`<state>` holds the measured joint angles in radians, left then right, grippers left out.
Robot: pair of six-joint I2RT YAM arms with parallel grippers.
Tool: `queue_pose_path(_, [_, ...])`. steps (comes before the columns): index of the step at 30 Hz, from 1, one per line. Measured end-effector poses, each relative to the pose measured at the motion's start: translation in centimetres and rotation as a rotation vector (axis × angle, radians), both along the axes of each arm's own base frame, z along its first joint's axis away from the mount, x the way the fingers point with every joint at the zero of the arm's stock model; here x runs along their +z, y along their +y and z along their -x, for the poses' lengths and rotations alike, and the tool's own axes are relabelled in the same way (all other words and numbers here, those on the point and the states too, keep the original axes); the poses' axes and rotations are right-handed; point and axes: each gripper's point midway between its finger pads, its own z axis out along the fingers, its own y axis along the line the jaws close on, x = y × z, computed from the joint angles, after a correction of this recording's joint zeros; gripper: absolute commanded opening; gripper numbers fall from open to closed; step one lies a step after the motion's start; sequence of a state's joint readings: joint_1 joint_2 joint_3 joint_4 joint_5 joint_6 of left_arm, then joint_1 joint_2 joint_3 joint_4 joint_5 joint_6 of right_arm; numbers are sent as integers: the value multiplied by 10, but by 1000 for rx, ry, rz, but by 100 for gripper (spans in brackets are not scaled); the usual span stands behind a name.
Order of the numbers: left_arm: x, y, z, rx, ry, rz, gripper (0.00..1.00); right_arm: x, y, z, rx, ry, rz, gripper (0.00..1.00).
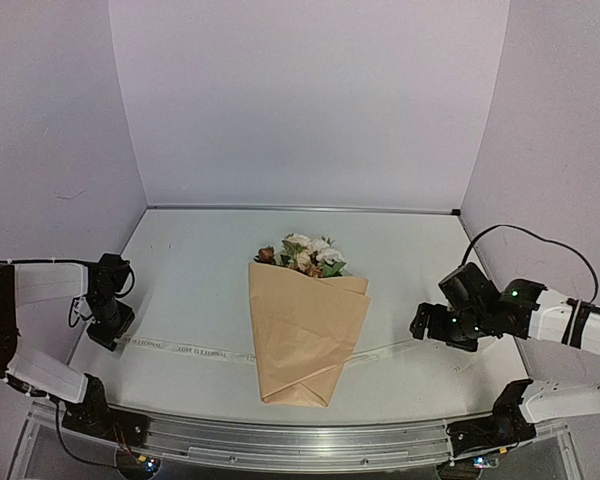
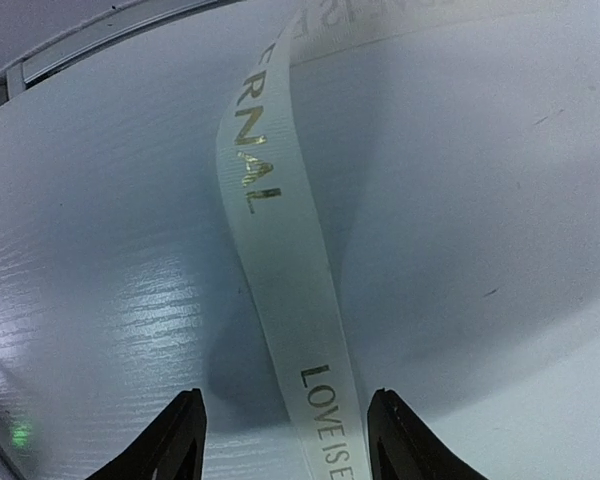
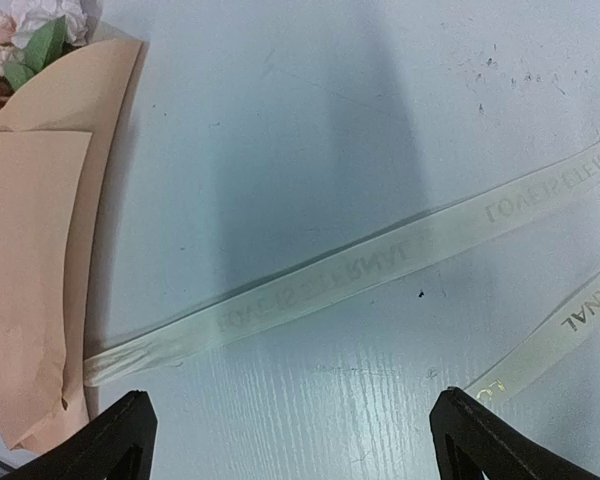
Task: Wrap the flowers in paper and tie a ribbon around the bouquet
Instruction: Place the folded bouquet on the ribbon, then pick up the ribbon at the center of the board.
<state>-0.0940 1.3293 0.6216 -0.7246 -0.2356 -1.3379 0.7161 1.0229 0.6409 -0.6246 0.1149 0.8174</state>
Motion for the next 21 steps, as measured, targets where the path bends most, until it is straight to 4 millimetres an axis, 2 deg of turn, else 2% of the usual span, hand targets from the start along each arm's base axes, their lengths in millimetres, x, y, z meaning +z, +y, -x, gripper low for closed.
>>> queue_pose_path(4, [-13, -1, 2, -8, 56, 14, 40, -5, -14, 0, -58, 24, -20, 98])
queue_pose_path(10, [-13, -2, -9, -26, 55, 16, 1, -9, -27, 1, -119, 37, -22, 97])
queue_pose_path(21, [-10, -3, -28, -79, 31, 9, 0, -9, -46, 5, -201, 28, 15, 92])
